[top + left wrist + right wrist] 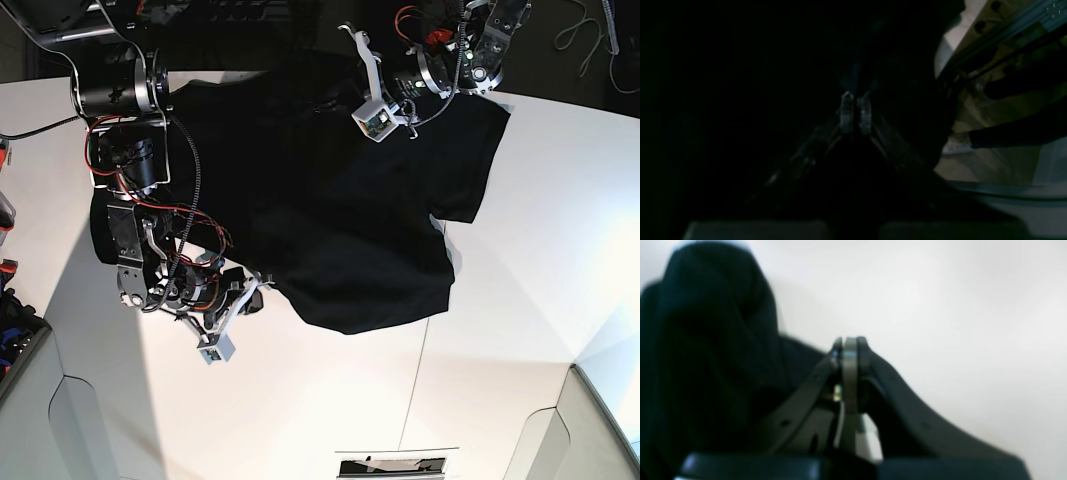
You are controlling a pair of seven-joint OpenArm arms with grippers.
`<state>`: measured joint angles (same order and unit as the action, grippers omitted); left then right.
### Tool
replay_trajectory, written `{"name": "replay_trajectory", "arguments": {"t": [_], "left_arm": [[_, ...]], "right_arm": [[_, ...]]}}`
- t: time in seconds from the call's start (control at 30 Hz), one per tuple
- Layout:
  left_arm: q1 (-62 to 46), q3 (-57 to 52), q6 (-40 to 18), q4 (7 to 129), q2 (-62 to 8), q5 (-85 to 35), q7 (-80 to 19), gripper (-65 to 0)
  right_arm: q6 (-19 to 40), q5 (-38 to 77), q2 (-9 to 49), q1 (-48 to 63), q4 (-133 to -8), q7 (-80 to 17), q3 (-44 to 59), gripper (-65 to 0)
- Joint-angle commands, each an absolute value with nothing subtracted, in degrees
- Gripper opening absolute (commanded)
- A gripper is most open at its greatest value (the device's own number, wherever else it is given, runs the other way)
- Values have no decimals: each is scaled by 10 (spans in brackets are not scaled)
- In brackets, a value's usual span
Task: Layout the t-shirt on the table in an organized manner, then fold the t-shirt properly
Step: 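Regrasp the shirt edge with the left gripper near the right gripper, then lift the shirt with both grippers and pull it apart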
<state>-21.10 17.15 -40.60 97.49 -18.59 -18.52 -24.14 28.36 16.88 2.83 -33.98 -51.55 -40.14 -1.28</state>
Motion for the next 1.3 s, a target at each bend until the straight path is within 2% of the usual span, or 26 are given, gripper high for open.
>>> {"name": "replay_trajectory", "arguments": {"t": [0.0,0.2,0.47,0.73,0.97,1.27], "left_arm": [[-213,164,-400,979,-192,-174,-257,-650],[-213,157,-400,979,-192,-206,-257,-650],[-213,157,-400,979,-192,-206,-257,-650],[-213,157,-400,980,-192,-206,-260,-650],[-213,157,-400,1007,-192,-218,-296,-650],[-213,157,-400,1016,-226,-219,-303,-650]], "right_arm": [[290,180,28,-363,-519,-391,-13,-650],[305,192,28,-363,-491,-401,-19,-650],[301,195,28,-363,-489,-404,-103,-650],[280,141,29,-363,-482,-392,-130,-650],[220,51,38,-365,-482,-327,-130,-650],[189,36,97,-366,-482,-304,-130,-650]]}}
